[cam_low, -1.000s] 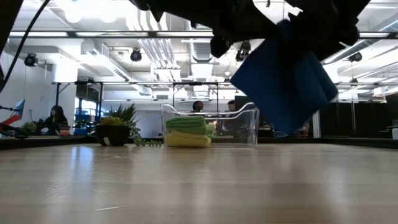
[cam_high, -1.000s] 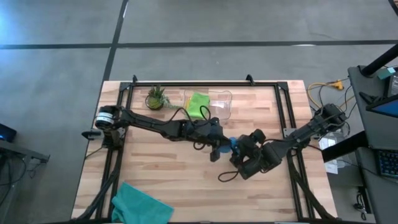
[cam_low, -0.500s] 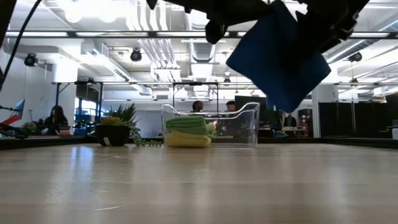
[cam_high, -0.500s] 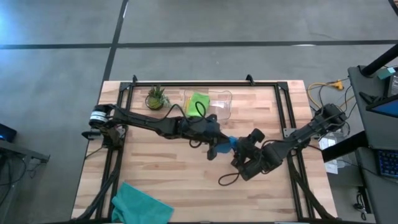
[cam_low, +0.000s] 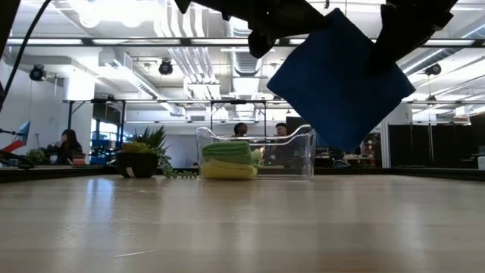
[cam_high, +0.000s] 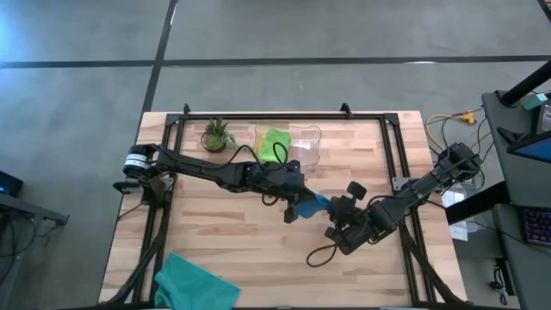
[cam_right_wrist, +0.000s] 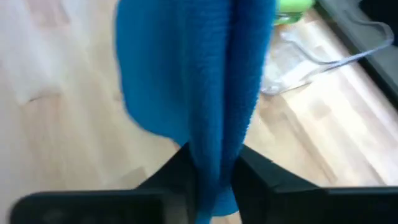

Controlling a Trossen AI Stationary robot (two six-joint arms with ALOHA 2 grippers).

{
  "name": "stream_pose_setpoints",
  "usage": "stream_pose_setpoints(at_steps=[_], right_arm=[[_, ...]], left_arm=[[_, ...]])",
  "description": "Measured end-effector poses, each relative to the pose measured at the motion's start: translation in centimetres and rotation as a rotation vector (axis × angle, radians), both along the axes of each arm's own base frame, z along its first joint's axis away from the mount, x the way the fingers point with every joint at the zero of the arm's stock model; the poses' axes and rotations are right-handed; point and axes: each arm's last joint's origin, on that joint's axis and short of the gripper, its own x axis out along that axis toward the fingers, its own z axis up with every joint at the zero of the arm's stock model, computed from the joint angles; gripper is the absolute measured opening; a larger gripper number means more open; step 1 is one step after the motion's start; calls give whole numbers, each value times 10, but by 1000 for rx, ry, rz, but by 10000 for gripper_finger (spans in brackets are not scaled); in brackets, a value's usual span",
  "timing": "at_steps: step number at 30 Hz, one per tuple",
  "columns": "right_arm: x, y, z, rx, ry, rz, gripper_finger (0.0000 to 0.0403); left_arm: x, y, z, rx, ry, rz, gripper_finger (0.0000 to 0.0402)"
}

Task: Fold microfiber towels
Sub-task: Fold the blue microfiber towel

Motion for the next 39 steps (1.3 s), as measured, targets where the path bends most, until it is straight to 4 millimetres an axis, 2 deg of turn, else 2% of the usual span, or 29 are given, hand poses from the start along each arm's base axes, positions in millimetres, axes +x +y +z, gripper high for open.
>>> stream_pose_setpoints(at_steps=[5, 11, 18, 25, 32, 39], right_arm=[[2, 2, -1, 19, 4, 31, 16], [0, 1, 2, 30, -7, 29, 10], [-8, -8, 22, 45, -54, 68, 10], [-2, -19, 36, 227, -95, 202, 9], [-3, -18, 42, 365, -81, 279, 9], [7, -6, 38, 571, -89, 387, 9]], left_arm=[[0, -1, 0, 37, -5, -33, 0], [-2, -1, 1, 34, 4, -47, 0], [-22, 8, 8, 98, 136, -26, 0], [-32, 8, 19, 87, 129, -30, 0], [-35, -2, 12, -112, 182, -102, 0], [-37, -19, 1, -310, 267, -210, 0]])
